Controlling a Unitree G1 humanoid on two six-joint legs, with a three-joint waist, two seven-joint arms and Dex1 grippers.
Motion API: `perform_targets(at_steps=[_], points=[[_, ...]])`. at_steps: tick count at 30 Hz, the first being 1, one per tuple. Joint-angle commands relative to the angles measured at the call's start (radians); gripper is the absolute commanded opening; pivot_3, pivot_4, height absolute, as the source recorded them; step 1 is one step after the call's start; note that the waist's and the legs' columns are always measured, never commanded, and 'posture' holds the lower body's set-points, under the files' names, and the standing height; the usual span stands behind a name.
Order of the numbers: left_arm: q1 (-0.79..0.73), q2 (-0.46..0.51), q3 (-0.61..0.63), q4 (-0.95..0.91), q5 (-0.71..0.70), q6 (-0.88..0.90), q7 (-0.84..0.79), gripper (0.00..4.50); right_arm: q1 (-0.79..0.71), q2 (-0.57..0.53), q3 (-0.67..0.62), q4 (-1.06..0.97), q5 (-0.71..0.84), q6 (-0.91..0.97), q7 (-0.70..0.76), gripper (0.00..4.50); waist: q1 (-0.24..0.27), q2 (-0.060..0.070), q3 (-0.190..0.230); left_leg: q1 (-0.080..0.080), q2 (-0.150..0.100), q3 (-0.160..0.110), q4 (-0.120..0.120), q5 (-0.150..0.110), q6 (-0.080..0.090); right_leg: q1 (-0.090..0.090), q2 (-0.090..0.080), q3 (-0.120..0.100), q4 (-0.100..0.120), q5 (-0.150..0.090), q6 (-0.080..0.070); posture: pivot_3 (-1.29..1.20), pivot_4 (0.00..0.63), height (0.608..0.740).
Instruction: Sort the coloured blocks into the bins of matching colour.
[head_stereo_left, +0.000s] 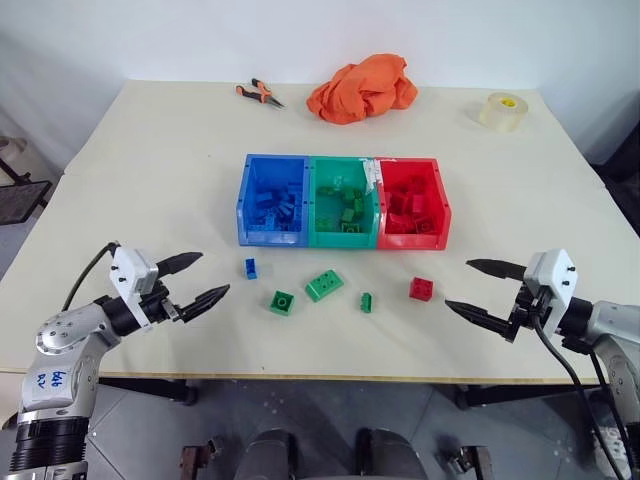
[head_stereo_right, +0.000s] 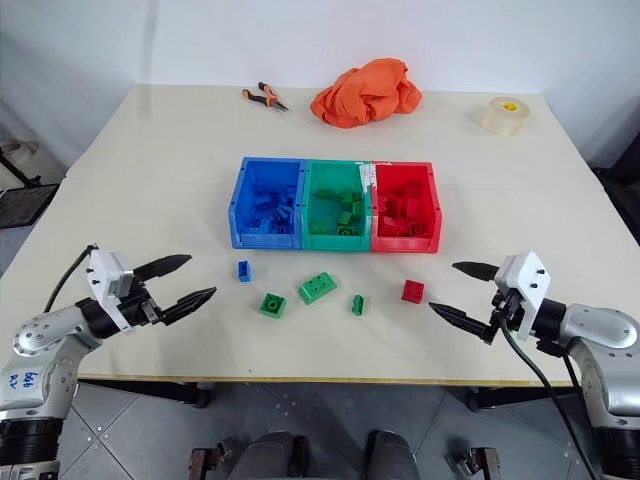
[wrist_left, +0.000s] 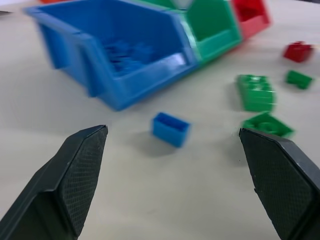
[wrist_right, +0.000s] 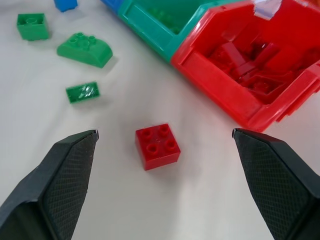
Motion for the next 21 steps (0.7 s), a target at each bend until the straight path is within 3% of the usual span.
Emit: perform_targets(at_steps=[1, 6, 10, 16, 21], points=[[-0.027, 0.024, -0.037, -0.015, -0.001, 0.004, -0.059, 4.48, 0.054, -0.072, -0.092, -0.006, 0.000, -0.011, 0.038, 4.50, 0.005, 0.000, 0.000, 0.000, 0.000, 0.000, 0.000, 0.000, 0.000, 0.000, 0.000, 0.000, 0.000, 0.000, 0.000, 0.00, 0.150, 0.740], [-0.095, 0.027, -0.084, 0.066, 0.005, -0.044, -0.168, 4.48, 0.146, -0.146, -0.177, 0.021, -0.013, -0.023, 0.086, 4.50, 0.016, 0.000, 0.000, 0.000, 0.000, 0.001, 0.001, 0.000, 0.000, 0.001, 0.001, 0.000, -0.001, 0.000, 0.000, 0.00, 0.150, 0.740], [-0.130, 0.032, -0.089, 0.133, 0.005, -0.090, -0.244, 4.48, 0.152, -0.162, -0.175, 0.011, -0.018, -0.007, 0.086, 4.50, 0.014, 0.000, 0.000, 0.001, 0.001, 0.003, 0.000, 0.000, 0.000, 0.000, 0.002, -0.002, -0.001, 0.000, 0.000, 0.00, 0.150, 0.740], [-0.117, 0.056, -0.063, 0.163, 0.001, -0.123, -0.297, 4.48, 0.059, -0.167, -0.069, 0.007, -0.044, 0.053, 0.073, 4.50, 0.011, 0.000, 0.000, 0.002, 0.001, 0.003, 0.000, 0.000, 0.000, 0.000, 0.002, -0.002, 0.000, 0.000, 0.000, 0.00, 0.150, 0.740], [-0.057, 0.069, -0.023, 0.129, -0.043, -0.123, -0.332, 4.48, -0.115, -0.137, 0.096, 0.076, -0.107, 0.086, 0.064, 4.50, 0.001, 0.000, 0.000, 0.001, 0.001, 0.002, 0.001, 0.000, 0.000, 0.000, -0.001, -0.001, 0.000, 0.000, 0.000, 0.00, 0.150, 0.740]])
